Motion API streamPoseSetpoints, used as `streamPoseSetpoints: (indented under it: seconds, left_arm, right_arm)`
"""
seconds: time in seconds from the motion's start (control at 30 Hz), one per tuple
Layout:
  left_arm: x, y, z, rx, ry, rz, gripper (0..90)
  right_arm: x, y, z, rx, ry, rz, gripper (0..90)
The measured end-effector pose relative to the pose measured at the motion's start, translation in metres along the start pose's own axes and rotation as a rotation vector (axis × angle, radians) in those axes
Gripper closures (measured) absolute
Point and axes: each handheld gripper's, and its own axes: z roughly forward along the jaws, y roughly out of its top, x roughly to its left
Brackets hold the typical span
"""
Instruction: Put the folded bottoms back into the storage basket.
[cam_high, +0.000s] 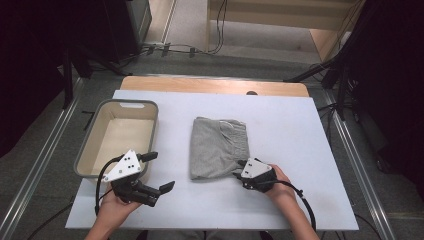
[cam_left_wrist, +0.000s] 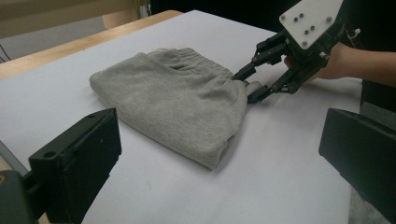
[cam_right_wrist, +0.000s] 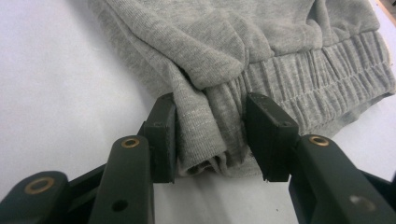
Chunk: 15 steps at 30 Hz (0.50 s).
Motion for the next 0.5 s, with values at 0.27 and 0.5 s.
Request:
streamPoseSetpoints:
  seconds: [0.27,0.5]
  left_arm:
    - [-0.002,0.0,0.005,0.009,-0.007,0.0,0.0]
    - [-0.005,0.001,0.014,0.022,-0.015,-0.001,0.0]
  right_arm:
    - [-0.003,-0.003,0.001,-0.026,0.018,0.016,53.2]
    - [-0.004,-0.003,0.001,-0.023,0.013,0.038,61.1]
